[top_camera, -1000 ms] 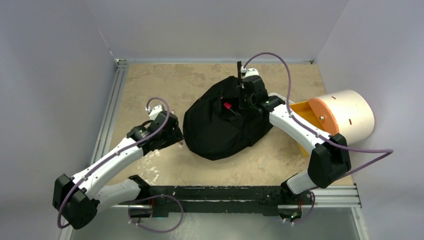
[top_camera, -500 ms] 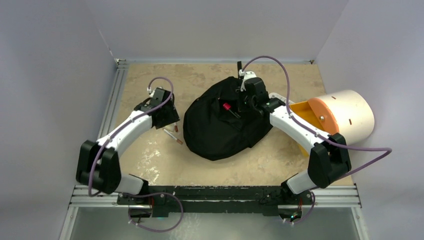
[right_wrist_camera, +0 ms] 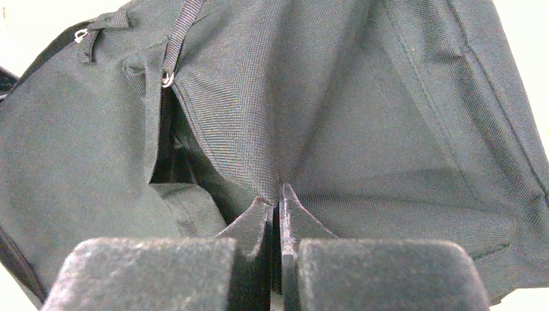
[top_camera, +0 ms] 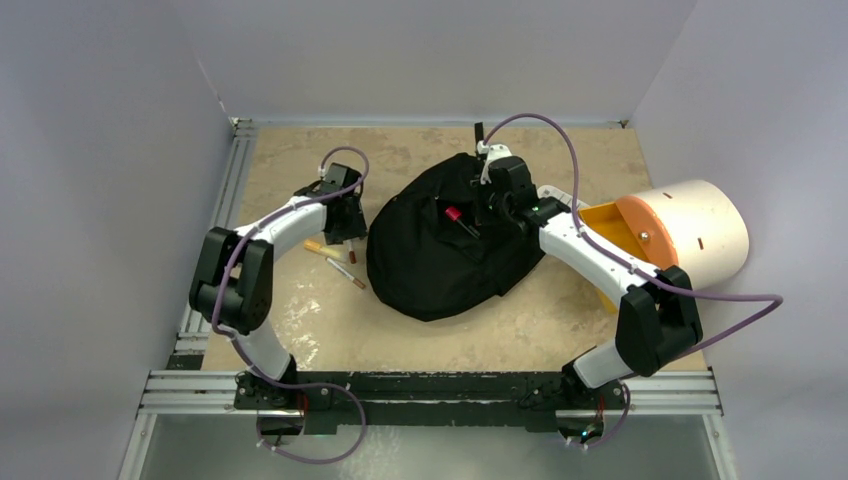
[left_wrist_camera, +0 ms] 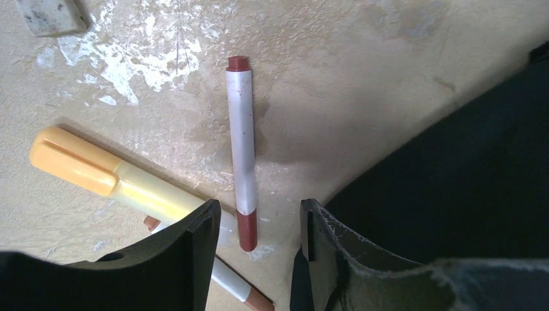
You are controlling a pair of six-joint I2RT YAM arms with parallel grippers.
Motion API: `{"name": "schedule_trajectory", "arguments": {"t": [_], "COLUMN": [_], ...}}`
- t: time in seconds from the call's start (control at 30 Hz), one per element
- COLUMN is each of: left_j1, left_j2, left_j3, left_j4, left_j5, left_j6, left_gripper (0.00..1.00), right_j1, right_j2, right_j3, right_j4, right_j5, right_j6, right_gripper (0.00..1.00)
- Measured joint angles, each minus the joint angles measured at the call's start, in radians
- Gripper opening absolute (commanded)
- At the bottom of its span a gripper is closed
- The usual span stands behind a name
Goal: Pack the student bag
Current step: Pick up the stationery from the center of the board.
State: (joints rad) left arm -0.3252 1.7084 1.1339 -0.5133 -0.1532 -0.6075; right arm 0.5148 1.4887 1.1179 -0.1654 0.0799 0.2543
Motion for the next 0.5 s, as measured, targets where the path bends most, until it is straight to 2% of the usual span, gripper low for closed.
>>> {"name": "schedule_trajectory", "arguments": {"t": [0.37,0.5], "left_j1": [0.005,0.005], "left_j2": [0.093,0.110], "left_j3": [0.010,0.020], "left_j4": [0.005,0.005], "left_j5": [-0.015,-0.023], "left_j6": [0.010,0.012], "left_gripper": [0.38,0.32], "right_j1": [0.000,-0.001], "right_j2": [0.000,0.000], "right_j3": [-0.002,-0.004], "right_j4": [0.000,0.000], "right_j5": [-0.011,-0.019], "right_j6": [0.000,0.000], "right_gripper": [0.00,0.00]}}
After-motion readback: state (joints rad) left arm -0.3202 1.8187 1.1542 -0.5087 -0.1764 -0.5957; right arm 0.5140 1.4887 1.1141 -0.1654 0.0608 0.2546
